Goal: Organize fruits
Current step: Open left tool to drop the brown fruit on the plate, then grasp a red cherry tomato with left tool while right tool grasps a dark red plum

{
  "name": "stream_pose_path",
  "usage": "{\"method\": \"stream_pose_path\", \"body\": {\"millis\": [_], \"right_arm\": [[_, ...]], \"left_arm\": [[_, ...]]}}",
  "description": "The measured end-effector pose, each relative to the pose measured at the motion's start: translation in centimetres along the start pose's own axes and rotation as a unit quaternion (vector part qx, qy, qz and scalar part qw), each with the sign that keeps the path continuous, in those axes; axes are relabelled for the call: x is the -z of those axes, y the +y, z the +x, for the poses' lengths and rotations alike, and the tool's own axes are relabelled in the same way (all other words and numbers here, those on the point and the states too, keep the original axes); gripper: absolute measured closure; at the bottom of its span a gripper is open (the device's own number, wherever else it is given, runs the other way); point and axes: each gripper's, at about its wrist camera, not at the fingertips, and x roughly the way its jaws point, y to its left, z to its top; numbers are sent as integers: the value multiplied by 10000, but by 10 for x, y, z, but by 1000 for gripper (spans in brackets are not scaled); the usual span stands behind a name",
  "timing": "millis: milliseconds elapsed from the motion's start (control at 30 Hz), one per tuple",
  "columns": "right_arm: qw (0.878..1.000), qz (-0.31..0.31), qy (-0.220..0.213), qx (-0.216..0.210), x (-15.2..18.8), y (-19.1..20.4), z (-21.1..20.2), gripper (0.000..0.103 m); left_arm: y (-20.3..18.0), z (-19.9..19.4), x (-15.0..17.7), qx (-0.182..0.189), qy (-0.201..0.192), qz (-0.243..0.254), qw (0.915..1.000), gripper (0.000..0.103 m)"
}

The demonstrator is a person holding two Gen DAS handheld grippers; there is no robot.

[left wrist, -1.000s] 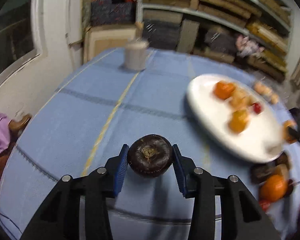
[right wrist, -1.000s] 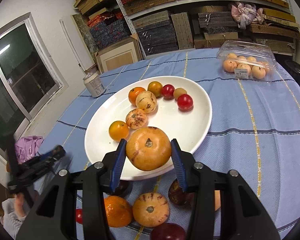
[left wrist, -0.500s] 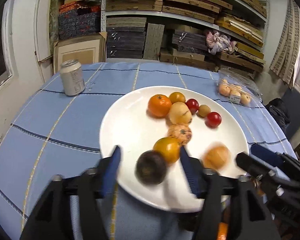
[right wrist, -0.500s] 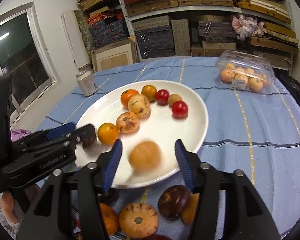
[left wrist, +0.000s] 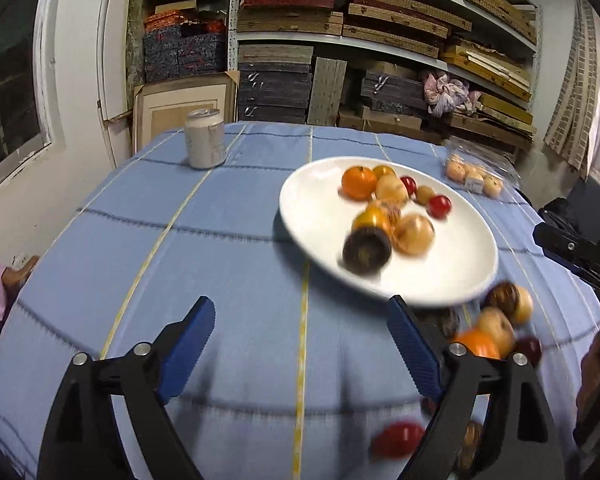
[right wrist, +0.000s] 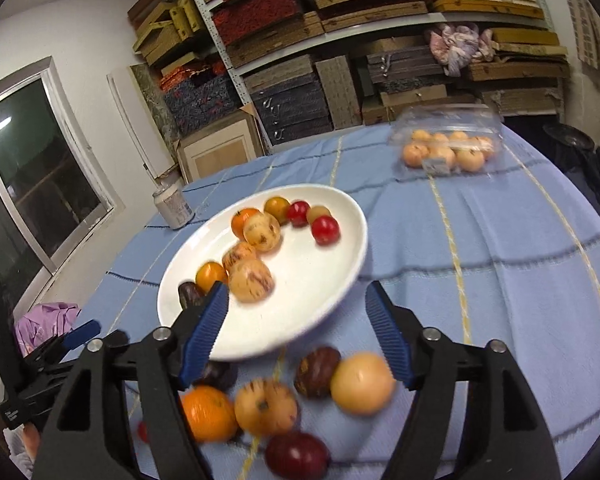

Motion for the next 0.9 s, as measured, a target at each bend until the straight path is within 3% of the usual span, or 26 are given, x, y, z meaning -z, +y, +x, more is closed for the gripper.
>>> {"method": "stream_pose_path", "body": {"millis": [167,367,600,733,900], "right_arm": [[9998,179,4,57,25,-10,-25,22],[9994,279,-171,121,45,-15,-52,15],[9997,205,-62,120,58,-12,-58,14],[9997,168,48,143,60,-10,-55,14],[9995,42,263,169,63,-4,-47,14]], "left_arm": [[-11,-20,31,115,97,410,9990,9],[-28,-26,46,181,135,843,9962,9],[-52,-11,59,124,443,1436,9886,9],[-49,-3,58,118,557,1364,9890,9],[-33,11,54,287,861,921,9916,10]]}}
